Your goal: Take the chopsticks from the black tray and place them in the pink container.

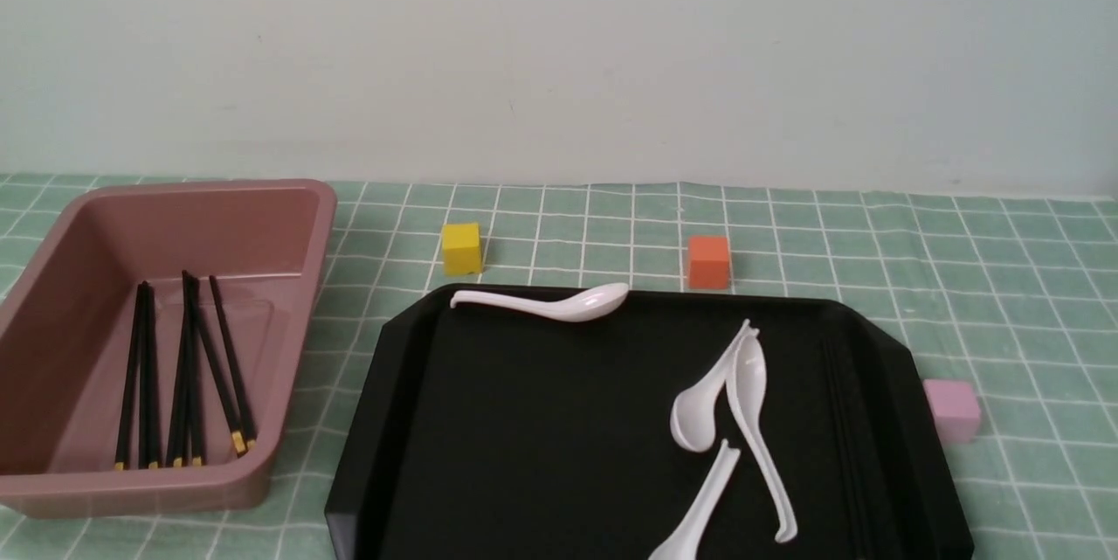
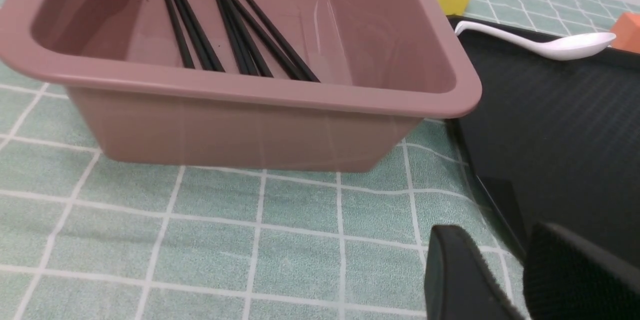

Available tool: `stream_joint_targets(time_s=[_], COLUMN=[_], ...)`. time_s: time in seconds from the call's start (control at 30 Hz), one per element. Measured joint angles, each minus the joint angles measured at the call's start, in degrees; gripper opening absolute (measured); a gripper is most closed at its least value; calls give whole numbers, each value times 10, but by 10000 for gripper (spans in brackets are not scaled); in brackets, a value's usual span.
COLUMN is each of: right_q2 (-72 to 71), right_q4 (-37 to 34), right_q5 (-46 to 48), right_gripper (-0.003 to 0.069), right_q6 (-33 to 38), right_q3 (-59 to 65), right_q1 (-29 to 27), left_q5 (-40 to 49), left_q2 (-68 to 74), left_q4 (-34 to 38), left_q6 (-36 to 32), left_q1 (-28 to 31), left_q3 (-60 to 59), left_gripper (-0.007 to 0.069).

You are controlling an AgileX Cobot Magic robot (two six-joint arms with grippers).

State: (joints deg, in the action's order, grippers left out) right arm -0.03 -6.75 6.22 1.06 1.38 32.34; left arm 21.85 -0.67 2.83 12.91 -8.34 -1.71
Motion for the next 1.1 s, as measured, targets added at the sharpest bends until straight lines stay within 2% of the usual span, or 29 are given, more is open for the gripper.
stream_joint_targets(time_s=[0.13,0.27,0.37,0.6,1.1], right_q2=[-5,-5,-5,-5,-5], right_q4=[15,22,26,32,32], right_q5=[39,75,91,142,145], right_gripper=[26,34,38,46,71], right_q6=[0,-1,-1,-1,-1], right_q3=[0,0,0,-2,-3], right_q1=[-91,-216,-263,-284,-284], left_q5=[0,0,0,0,0], left_q2=[0,0,0,0,0], left_q4=[0,0,0,0,0], left_q6=[0,0,0,0,0], left_q1=[0,0,0,0,0], left_q3=[0,0,0,0,0], left_gripper=[228,232,237,238,238])
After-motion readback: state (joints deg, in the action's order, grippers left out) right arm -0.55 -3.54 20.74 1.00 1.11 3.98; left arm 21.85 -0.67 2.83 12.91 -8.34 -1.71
